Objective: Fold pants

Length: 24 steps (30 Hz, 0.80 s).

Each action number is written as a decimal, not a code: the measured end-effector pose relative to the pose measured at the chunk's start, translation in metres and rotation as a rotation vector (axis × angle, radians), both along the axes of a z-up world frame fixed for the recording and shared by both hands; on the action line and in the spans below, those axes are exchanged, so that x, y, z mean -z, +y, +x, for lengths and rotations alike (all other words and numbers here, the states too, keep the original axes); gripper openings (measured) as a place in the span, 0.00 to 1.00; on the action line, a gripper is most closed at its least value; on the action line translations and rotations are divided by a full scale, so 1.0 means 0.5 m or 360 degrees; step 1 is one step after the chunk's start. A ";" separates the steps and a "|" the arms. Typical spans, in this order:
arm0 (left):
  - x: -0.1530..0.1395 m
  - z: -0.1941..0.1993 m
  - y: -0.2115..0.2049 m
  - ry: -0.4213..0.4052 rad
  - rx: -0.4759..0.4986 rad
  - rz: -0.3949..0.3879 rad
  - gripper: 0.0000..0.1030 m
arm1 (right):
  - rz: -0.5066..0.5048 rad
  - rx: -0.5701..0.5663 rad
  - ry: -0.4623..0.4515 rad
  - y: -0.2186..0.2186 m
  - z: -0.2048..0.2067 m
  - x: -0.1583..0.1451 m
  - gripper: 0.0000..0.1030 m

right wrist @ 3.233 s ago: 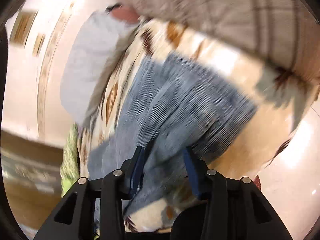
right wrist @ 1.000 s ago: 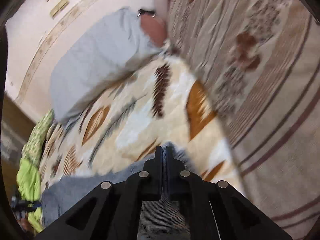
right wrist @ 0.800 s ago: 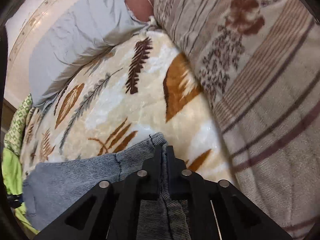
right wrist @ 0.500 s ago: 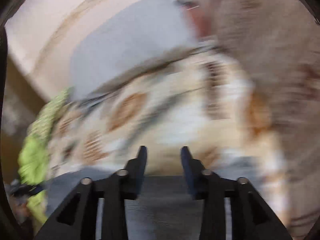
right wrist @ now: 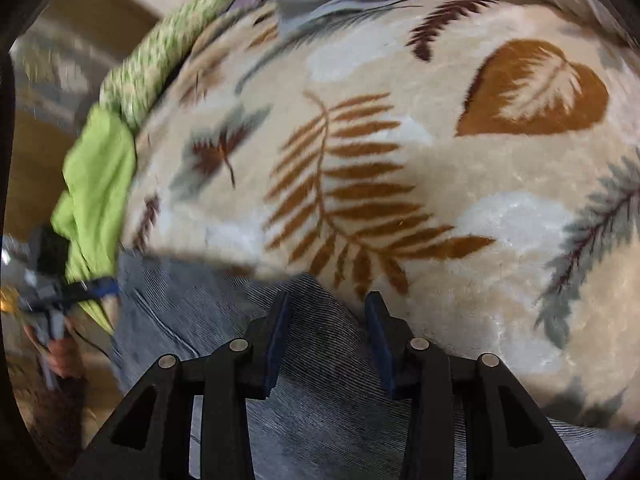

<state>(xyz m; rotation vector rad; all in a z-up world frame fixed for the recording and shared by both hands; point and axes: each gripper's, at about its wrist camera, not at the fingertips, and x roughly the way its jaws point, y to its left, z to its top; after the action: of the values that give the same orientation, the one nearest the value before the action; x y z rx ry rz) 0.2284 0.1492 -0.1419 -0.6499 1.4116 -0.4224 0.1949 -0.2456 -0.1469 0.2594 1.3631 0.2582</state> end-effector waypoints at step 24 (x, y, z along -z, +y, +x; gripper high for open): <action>-0.117 -0.146 0.001 -0.0246 0.0005 0.0118 0.29 | -0.0070 0.0224 -0.0428 -0.016 -0.155 -0.145 0.26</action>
<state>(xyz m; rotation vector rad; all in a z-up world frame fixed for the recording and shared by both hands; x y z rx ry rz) 0.1554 0.1495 -0.0834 -0.5433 1.2752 -0.4118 0.1176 -0.2538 -0.0746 0.2722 1.0783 0.1392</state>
